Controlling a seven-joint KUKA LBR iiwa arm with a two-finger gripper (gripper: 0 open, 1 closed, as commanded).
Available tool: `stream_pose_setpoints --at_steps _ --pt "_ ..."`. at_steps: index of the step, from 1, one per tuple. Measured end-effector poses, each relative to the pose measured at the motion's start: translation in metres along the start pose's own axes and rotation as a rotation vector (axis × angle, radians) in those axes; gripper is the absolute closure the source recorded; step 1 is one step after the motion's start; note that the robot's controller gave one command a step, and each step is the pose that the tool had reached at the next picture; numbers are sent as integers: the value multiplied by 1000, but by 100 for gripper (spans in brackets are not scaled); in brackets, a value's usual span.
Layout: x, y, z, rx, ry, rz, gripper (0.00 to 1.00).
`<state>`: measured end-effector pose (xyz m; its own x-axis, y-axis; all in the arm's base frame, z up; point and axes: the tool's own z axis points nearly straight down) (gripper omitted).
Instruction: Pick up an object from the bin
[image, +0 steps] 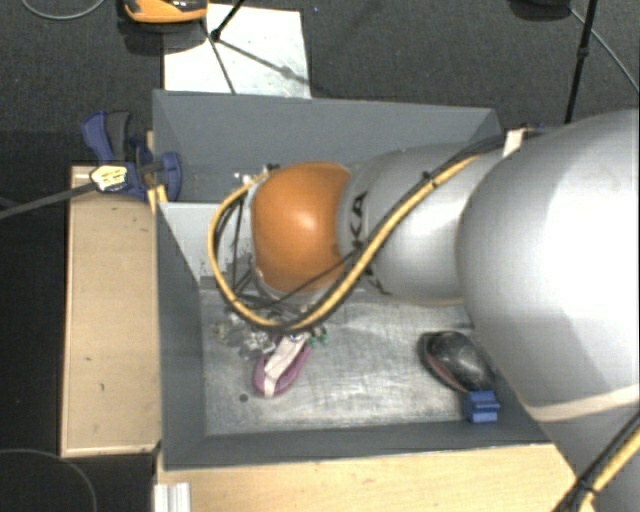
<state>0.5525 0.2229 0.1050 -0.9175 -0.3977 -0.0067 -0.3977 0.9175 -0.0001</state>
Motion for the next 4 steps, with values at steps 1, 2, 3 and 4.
stream_pose_setpoints --at_steps 1,2,3,4 --pt "1 1 1 -1 2 1 0" --pt "18 -29 18 -8 -9 -106 0" --pt "55 -66 34 -1 4 -448 0" --pt "55 -66 33 -1 4 -445 100"
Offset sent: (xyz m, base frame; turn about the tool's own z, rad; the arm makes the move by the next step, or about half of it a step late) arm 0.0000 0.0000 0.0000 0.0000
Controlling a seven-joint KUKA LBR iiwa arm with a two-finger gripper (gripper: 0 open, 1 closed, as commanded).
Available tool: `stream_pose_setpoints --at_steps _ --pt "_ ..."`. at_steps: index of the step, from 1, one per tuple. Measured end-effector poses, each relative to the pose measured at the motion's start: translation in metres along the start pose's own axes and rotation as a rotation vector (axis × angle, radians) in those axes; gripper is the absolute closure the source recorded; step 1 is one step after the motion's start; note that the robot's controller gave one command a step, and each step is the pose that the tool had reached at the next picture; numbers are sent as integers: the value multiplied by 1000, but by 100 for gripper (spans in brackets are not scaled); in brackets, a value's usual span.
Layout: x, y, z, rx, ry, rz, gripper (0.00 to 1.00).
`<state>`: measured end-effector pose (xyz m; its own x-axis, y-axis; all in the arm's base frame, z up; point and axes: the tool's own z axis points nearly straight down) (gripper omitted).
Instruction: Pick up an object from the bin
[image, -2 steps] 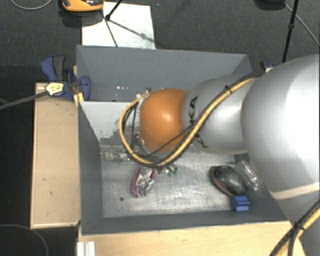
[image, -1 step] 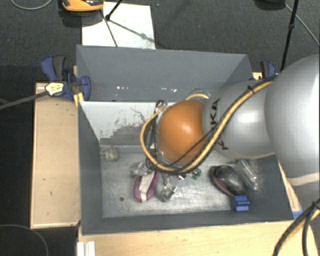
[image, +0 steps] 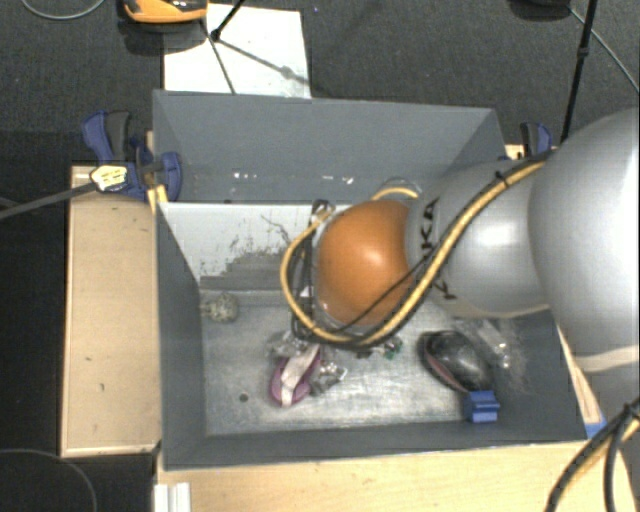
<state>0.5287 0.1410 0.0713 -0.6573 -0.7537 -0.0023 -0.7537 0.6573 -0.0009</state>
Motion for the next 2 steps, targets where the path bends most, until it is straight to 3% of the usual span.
stream_pose_setpoints --at_steps 1,2 --pt "4 -12 -106 4 -5 -36 100" --pt "9 -18 -173 4 -5 -31 100"
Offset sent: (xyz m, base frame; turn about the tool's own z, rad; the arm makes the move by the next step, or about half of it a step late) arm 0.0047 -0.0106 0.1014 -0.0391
